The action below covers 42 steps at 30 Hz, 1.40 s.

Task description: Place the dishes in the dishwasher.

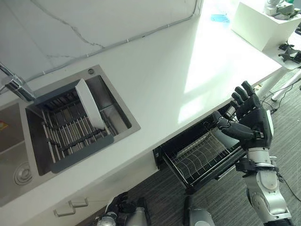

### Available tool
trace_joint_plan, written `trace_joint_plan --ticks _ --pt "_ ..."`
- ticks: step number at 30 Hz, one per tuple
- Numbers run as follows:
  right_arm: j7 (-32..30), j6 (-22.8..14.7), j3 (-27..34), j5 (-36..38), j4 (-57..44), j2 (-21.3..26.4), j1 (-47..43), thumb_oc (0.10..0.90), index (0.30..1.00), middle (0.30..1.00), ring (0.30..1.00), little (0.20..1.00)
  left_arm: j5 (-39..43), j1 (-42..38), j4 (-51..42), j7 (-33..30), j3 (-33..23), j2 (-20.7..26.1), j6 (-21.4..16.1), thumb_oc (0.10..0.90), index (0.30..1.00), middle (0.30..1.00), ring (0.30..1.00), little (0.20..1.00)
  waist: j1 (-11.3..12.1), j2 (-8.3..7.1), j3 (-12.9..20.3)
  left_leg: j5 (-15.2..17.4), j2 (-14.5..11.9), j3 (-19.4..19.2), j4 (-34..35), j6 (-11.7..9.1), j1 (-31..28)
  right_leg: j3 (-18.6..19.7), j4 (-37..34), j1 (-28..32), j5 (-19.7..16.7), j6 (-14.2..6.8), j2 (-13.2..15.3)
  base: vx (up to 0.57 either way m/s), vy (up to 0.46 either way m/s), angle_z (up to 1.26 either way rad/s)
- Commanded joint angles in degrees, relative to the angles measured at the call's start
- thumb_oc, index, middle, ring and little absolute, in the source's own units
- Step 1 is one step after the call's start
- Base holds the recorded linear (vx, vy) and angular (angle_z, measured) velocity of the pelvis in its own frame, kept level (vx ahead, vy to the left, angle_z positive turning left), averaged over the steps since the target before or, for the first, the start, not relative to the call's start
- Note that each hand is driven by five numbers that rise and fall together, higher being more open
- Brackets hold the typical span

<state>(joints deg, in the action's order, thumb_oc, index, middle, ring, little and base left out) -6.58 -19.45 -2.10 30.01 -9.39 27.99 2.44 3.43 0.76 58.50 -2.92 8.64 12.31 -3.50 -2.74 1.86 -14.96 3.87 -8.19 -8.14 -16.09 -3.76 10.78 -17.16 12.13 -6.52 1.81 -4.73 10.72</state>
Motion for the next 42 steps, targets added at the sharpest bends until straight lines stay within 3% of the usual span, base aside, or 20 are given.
trace_joint_plan --ticks 1,4,7,8,11,20,42 --pt "5.7 -5.0 2.0 1.0 -10.3 1.2 -4.0 0.800 0.900 0.900 0.900 0.900 1.9 4.1 4.3 2.0 1.4 0.9 4.2 0.800 0.900 0.900 0.900 0.900 1.1 -1.07 3.8 9.4 -0.1 -1.4 -1.1 0.1 -2.5 1.1 5.1 0.6 10.4 -4.3 3.2 0.05 0.000 0.12" --pt "7.7 -4.5 1.1 0.9 -11.8 1.9 -5.7 0.800 0.900 0.900 0.900 0.900 1.7 3.8 6.4 1.9 0.8 0.4 4.4 0.800 0.900 0.900 0.900 0.900 1.9 -1.40 4.7 9.5 0.3 -1.0 -1.1 0.2 -2.3 0.6 5.1 0.8 10.4 -4.4 3.5 0.01 -0.007 0.09" --pt "8.1 -0.8 0.0 3.7 -12.9 2.0 -7.3 0.800 0.900 0.900 0.900 0.900 1.9 3.5 7.0 1.9 0.9 0.3 5.5 0.800 0.900 0.900 0.900 0.900 2.7 -1.45 5.2 9.7 0.5 -0.7 -1.1 0.2 -2.5 0.2 5.1 1.3 10.6 -4.4 3.7 0.02 0.002 0.06" --pt "7.3 2.7 -0.8 7.3 -12.9 1.8 -8.3 0.800 0.900 0.900 0.900 0.900 2.1 3.4 7.3 1.8 1.2 0.5 6.1 0.800 0.900 0.900 0.900 0.900 3.1 -1.47 5.4 10.1 0.6 -0.6 -1.1 0.2 -3.0 0.0 5.1 1.8 10.8 -4.5 3.8 0.04 0.006 0.04" --pt "6.6 2.7 -3.1 5.5 -11.4 1.3 -10.6 0.800 0.900 0.900 0.900 0.900 3.1 3.0 8.5 2.1 1.6 0.7 6.8 0.800 0.900 0.900 0.900 0.900 3.9 -1.54 5.8 10.2 0.8 -0.3 -1.1 0.2 -3.2 -0.3 5.1 2.3 10.9 -4.6 4.0 0.02 0.008 0.02" --pt "0.8 9.5 -7.5 6.5 -5.9 -0.6 -19.4 0.800 0.900 0.900 0.900 0.900 6.4 1.9 11.0 4.2 1.9 0.7 8.2 0.800 0.900 0.900 0.900 0.900 6.7 -1.83 7.3 10.0 1.3 0.8 -1.1 0.1 -3.1 -2.2 5.1 3.6 10.8 -4.6 4.7 0.02 0.001 0.12" --pt "-8.3 13.4 -13.4 7.9 13.9 -7.1 -37.1 0.800 0.900 0.900 0.900 0.900 5.7 2.6 13.8 0.9 -1.6 2.5 9.3 0.800 0.900 0.900 0.900 0.900 13.1 -1.73 8.6 8.4 2.3 3.3 -1.1 -0.1 -2.0 -6.6 5.1 5.9 10.6 -4.9 6.6 0.02 -0.005 0.14"
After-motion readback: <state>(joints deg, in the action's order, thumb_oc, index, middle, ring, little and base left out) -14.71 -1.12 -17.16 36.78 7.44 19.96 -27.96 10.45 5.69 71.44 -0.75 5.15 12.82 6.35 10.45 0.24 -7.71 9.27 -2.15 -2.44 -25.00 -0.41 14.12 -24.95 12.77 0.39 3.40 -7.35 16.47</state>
